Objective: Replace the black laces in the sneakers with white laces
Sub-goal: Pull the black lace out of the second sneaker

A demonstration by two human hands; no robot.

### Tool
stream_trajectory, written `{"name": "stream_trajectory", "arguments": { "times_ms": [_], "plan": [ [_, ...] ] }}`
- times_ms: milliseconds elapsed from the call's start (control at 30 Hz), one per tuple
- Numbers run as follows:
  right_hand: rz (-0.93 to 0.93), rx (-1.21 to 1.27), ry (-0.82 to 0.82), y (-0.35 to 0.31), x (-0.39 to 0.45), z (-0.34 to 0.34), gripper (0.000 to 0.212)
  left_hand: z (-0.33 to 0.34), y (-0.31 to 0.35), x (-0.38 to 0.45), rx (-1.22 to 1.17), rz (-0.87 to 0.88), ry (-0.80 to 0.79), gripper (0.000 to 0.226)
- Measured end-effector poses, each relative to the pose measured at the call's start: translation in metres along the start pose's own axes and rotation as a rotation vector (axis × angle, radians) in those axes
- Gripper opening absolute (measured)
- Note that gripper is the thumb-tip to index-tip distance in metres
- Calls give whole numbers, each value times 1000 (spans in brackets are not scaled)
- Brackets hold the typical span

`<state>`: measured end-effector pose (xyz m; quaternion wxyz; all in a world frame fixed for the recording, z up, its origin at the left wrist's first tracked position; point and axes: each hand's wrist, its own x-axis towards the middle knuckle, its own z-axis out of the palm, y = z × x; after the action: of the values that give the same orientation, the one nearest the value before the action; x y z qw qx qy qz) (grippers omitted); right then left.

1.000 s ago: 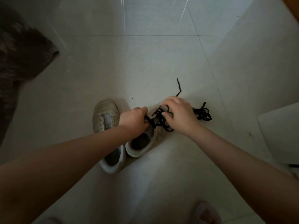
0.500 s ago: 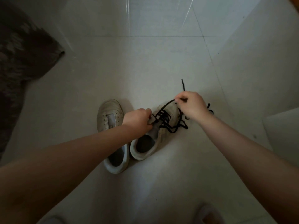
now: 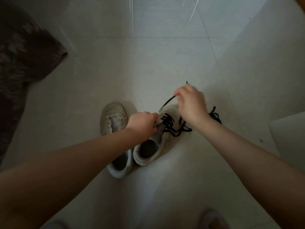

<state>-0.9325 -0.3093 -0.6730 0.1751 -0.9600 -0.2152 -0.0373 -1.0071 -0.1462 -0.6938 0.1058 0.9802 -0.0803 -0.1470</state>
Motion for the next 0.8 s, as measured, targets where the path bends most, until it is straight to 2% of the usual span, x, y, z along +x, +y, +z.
{"name": "stream_trajectory", "arguments": {
  "times_ms": [67, 133, 200, 267, 367, 433, 567, 733, 800],
  "plan": [
    [164, 138, 28, 14, 8, -13, 16, 0, -1, -3, -104, -19, -24, 26],
    [210, 215, -28, 19, 6, -18, 21, 1, -2, -6, -216, -38, -41, 30],
    [207, 248, -57, 15, -7, -18, 26, 2, -2, -8, -252, -43, -46, 40],
    [146, 279, -114, 9, -26, -13, 14, 4, -2, -10, -224, -47, -37, 51],
    [98, 318, -348, 4, -52, 1, 6, 6, 0, -13, -101, -6, 15, 56],
    [106, 308, -448, 1, -63, 9, 7, 5, 4, -14, -57, 57, 48, 53],
    [248, 319, -545, -5, -64, 10, 15, 0, 15, -6, -52, 128, -14, 44],
    [422, 809, -658, -10, -63, -6, 23, -1, 17, -2, -93, 218, -9, 25],
    [528, 842, -636, -5, -65, -5, 23, -1, 16, 0, -133, 235, -12, 25]
  ]
}}
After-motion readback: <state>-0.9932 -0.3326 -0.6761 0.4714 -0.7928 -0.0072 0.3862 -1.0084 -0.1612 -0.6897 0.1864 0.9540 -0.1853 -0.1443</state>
